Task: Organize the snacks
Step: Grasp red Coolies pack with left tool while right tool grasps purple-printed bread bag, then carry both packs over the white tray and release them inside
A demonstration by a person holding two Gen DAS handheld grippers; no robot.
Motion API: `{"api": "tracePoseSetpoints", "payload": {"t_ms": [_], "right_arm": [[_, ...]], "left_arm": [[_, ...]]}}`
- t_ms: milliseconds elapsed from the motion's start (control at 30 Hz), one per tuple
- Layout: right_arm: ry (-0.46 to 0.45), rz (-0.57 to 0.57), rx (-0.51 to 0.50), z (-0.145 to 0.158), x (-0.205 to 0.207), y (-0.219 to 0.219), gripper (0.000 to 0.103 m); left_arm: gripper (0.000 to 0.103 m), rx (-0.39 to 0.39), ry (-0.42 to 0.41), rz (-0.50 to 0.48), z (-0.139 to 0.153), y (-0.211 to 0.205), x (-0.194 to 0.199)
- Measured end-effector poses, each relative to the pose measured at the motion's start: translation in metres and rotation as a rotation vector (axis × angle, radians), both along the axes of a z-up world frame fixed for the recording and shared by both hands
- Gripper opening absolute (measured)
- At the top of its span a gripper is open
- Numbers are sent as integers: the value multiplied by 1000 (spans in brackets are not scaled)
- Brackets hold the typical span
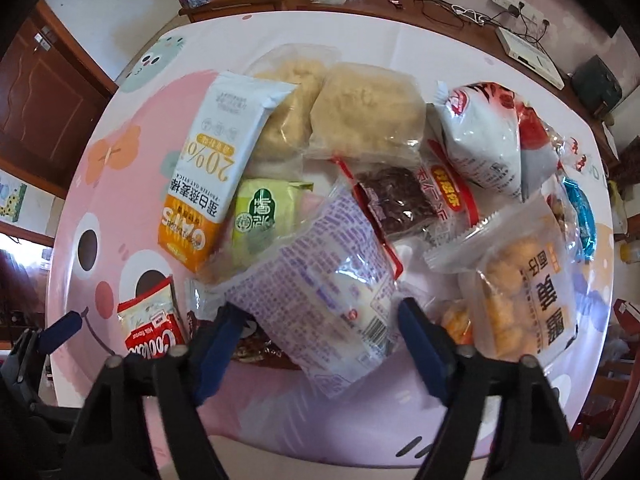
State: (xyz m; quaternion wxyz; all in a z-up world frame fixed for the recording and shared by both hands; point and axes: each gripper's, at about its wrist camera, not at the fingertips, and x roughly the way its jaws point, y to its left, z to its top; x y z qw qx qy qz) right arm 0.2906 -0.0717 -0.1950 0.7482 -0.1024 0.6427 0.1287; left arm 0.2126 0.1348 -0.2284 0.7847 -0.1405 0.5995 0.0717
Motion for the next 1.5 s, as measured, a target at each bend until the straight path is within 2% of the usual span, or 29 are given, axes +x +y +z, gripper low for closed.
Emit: {"api": "tracePoseSetpoints", "payload": {"t_ms": [100, 200, 433, 733, 833, 867, 900, 1000, 1067, 1233, 1500], "right_arm": [[10, -20, 51, 4, 1, -8, 54], [19, -58, 120, 9, 0, -21, 51], [-13, -78, 185, 21, -17, -34, 50], [-69, -66, 226, 43, -33, -38, 49], [-75, -65, 237, 47, -37, -43, 49], [-76, -65, 243, 48, -38, -45, 49], [-77, -65, 245, 48, -39, -44, 49], [-83, -69, 254, 49, -41, -44, 49], [-92, -77, 264, 51, -42, -45, 49], [-119, -90, 286, 60, -47, -49, 49], [-225, -136, 413, 111, -74, -72, 49]], "left_arm": [[102, -7, 13, 10, -3, -1, 4], [98, -30, 39, 22, -7, -5, 9], [95, -57, 88, 49, -12, -20, 17], [94, -8, 150, 53, -15, -49, 38], [82, 43, 156, 43, -13, -57, 40], [71, 63, 153, 41, -11, -58, 39], [57, 80, 147, 37, -8, -59, 38], [44, 61, 110, 27, 1, -62, 35], [44, 42, 78, 29, 9, -60, 33], [44, 64, -31, 37, 37, -59, 18], [44, 127, -298, -71, 141, -89, -34]]}}
